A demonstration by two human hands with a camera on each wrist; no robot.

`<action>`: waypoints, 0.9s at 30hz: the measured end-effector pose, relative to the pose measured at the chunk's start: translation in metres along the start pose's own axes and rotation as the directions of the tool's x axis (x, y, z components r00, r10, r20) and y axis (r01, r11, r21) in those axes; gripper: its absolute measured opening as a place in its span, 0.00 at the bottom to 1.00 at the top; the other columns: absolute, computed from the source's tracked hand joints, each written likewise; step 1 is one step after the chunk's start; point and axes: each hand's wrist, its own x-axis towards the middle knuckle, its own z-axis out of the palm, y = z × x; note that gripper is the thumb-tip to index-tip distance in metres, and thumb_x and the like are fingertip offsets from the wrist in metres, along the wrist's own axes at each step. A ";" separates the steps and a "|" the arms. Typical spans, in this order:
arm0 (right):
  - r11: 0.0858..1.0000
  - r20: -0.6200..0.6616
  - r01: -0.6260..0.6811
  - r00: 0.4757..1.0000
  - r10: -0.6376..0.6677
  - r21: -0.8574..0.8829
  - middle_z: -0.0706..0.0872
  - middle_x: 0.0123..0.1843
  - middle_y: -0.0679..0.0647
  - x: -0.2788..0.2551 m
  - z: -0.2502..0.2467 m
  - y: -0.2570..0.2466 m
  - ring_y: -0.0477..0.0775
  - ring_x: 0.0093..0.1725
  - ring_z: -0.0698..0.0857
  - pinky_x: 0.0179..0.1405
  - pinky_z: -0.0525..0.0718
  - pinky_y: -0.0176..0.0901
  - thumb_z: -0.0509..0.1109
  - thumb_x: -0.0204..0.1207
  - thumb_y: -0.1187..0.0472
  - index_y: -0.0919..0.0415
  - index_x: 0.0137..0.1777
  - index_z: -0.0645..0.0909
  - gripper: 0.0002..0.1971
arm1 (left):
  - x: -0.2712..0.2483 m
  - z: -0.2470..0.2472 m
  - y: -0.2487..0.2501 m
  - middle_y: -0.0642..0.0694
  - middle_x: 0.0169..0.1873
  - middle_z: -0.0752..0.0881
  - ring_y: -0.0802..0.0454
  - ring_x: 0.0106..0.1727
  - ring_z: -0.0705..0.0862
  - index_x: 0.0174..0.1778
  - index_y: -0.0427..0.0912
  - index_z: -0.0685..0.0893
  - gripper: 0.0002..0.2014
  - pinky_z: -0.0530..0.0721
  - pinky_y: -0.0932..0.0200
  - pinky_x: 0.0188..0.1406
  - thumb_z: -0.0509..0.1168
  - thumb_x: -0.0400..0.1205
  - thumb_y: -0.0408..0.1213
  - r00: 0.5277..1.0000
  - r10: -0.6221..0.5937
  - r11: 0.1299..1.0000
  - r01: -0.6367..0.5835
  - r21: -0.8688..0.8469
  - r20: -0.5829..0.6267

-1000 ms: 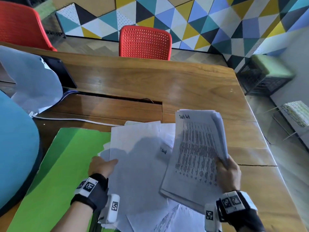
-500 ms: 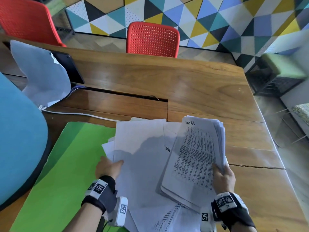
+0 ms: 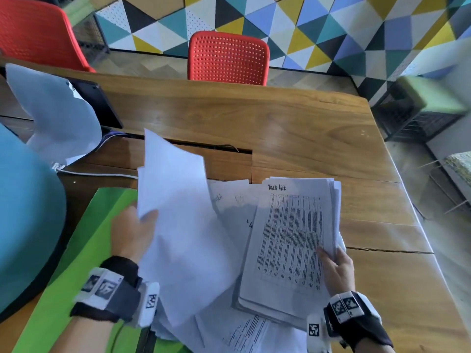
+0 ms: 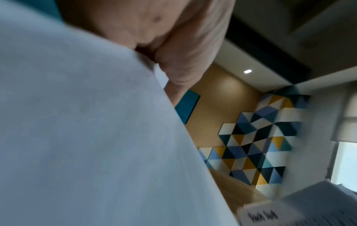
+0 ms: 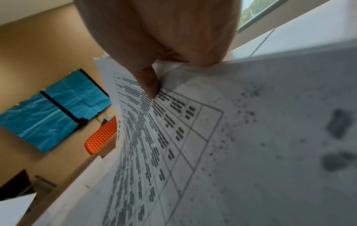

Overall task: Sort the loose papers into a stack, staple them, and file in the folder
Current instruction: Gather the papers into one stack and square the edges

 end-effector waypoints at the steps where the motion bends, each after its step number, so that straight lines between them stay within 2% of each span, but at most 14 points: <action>1: 1.000 0.014 0.001 1.000 -0.001 -0.004 0.86 0.42 0.60 0.001 0.001 -0.002 0.58 0.37 0.80 0.35 0.77 0.43 0.70 0.80 0.66 0.60 0.50 0.83 0.03 | 0.000 -0.017 0.014 0.25 0.51 0.88 0.29 0.51 0.85 0.51 0.27 0.85 0.16 0.73 0.51 0.44 0.67 0.79 0.39 0.997 0.081 0.997 -0.081 0.022 -0.010; 3: 1.000 0.054 0.003 0.999 -0.003 0.004 0.85 0.38 0.61 0.001 0.008 -0.008 0.58 0.37 0.80 0.35 0.77 0.47 0.70 0.80 0.65 0.62 0.47 0.83 0.01 | -0.007 -0.038 0.044 0.29 0.48 0.90 0.30 0.51 0.86 0.50 0.30 0.86 0.15 0.75 0.52 0.42 0.66 0.78 0.40 0.975 0.223 0.974 -0.224 0.043 0.007; 6: 0.992 0.175 -0.049 0.984 0.028 0.116 0.88 0.39 0.62 -0.003 0.022 -0.021 0.59 0.38 0.84 0.38 0.83 0.52 0.70 0.80 0.66 0.62 0.50 0.84 0.03 | -0.036 -0.027 0.083 0.36 0.36 0.89 0.36 0.40 0.87 0.42 0.35 0.85 0.16 0.84 0.44 0.37 0.63 0.72 0.45 0.920 0.357 0.932 -0.361 -0.001 0.160; 9: 0.967 0.275 -0.171 0.955 0.115 0.190 0.93 0.48 0.66 -0.004 0.037 -0.022 0.63 0.48 0.90 0.52 0.87 0.64 0.71 0.78 0.68 0.63 0.54 0.86 0.07 | -0.067 0.028 0.104 0.36 0.44 0.88 0.35 0.46 0.86 0.60 0.42 0.80 0.21 0.83 0.42 0.45 0.62 0.72 0.44 0.789 0.488 0.846 -0.532 0.019 0.374; 11: 0.952 0.337 -0.211 0.933 0.128 0.222 0.93 0.52 0.66 -0.006 0.043 -0.022 0.67 0.56 0.90 0.59 0.85 0.65 0.70 0.76 0.71 0.66 0.54 0.86 0.09 | -0.092 0.066 0.112 0.33 0.49 0.87 0.32 0.51 0.85 0.68 0.40 0.72 0.23 0.80 0.46 0.45 0.64 0.77 0.40 0.711 0.464 0.806 -0.586 0.082 0.529; 13: 0.970 0.366 -0.176 0.925 0.104 0.169 0.94 0.46 0.62 -0.010 0.045 -0.020 0.65 0.52 0.91 0.52 0.88 0.58 0.69 0.73 0.74 0.66 0.49 0.85 0.07 | -0.119 0.092 0.115 0.33 0.47 0.85 0.33 0.47 0.85 0.62 0.36 0.69 0.20 0.76 0.50 0.38 0.65 0.78 0.39 0.585 0.420 0.796 -0.605 0.028 0.693; 16: 0.991 0.396 -0.121 0.914 0.086 0.063 0.87 0.37 0.53 -0.022 0.045 -0.022 0.54 0.42 0.85 0.36 0.84 0.28 0.67 0.77 0.74 0.59 0.44 0.81 0.09 | -0.141 0.108 0.115 0.36 0.46 0.85 0.35 0.45 0.86 0.61 0.37 0.69 0.23 0.75 0.55 0.36 0.66 0.73 0.40 0.415 0.409 0.793 -0.602 -0.092 0.812; 17: 0.994 0.386 -0.110 0.918 0.093 0.023 0.84 0.37 0.51 -0.024 0.046 -0.021 0.54 0.42 0.83 0.35 0.82 0.25 0.64 0.80 0.75 0.57 0.43 0.79 0.13 | -0.143 0.109 0.117 0.37 0.48 0.86 0.38 0.47 0.86 0.60 0.38 0.70 0.22 0.76 0.55 0.38 0.68 0.74 0.43 0.382 0.413 0.792 -0.598 -0.119 0.827; 19: 0.997 0.369 -0.065 0.927 0.073 -0.033 0.80 0.38 0.47 -0.026 0.047 -0.022 0.56 0.40 0.80 0.38 0.82 0.32 0.60 0.81 0.79 0.51 0.41 0.76 0.20 | -0.138 0.110 0.117 0.39 0.52 0.86 0.43 0.50 0.85 0.54 0.40 0.77 0.22 0.82 0.53 0.50 0.71 0.75 0.53 0.268 0.389 0.873 -0.414 -0.259 0.882; 21: 0.993 0.353 -0.115 0.928 0.117 -0.025 0.82 0.35 0.49 -0.026 0.044 -0.028 0.53 0.38 0.81 0.40 0.82 0.40 0.61 0.81 0.78 0.51 0.38 0.77 0.20 | -0.123 0.112 0.109 0.30 0.58 0.84 0.39 0.57 0.82 0.55 0.34 0.81 0.30 0.77 0.43 0.67 0.64 0.79 0.62 0.069 0.383 0.910 0.143 -0.389 0.921; 22: 0.993 0.358 -0.120 0.927 0.112 -0.002 0.86 0.33 0.49 -0.024 0.042 -0.026 0.51 0.37 0.83 0.39 0.83 0.38 0.64 0.79 0.76 0.54 0.37 0.80 0.17 | -0.116 0.113 0.103 0.25 0.63 0.80 0.37 0.61 0.78 0.60 0.29 0.80 0.35 0.70 0.40 0.72 0.57 0.82 0.64 0.029 0.398 0.846 0.375 -0.379 0.917; 24: 0.987 0.370 -0.158 0.919 0.137 0.026 0.93 0.37 0.51 -0.024 0.042 -0.029 0.47 0.41 0.89 0.41 0.89 0.41 0.69 0.72 0.72 0.58 0.41 0.88 0.10 | -0.100 0.117 0.090 0.27 0.72 0.74 0.37 0.70 0.72 0.71 0.31 0.77 0.37 0.60 0.38 0.79 0.49 0.85 0.63 0.070 0.360 0.717 0.617 -0.325 0.930; 25: 0.981 0.371 -0.192 0.914 0.163 0.042 0.94 0.42 0.53 -0.023 0.043 -0.027 0.51 0.46 0.91 0.48 0.91 0.49 0.71 0.69 0.70 0.58 0.45 0.89 0.09 | -0.095 0.116 0.082 0.30 0.74 0.75 0.37 0.71 0.73 0.73 0.33 0.77 0.34 0.60 0.39 0.81 0.51 0.86 0.60 0.114 0.310 0.705 0.639 -0.309 0.944; 27: 0.967 0.390 -0.222 0.907 0.159 0.121 0.95 0.47 0.57 -0.023 0.046 -0.030 0.62 0.53 0.91 0.53 0.89 0.58 0.72 0.69 0.70 0.59 0.50 0.89 0.11 | -0.089 0.117 0.068 0.35 0.68 0.84 0.37 0.68 0.81 0.68 0.36 0.83 0.22 0.74 0.44 0.75 0.61 0.86 0.49 0.205 0.279 0.781 0.520 -0.346 0.938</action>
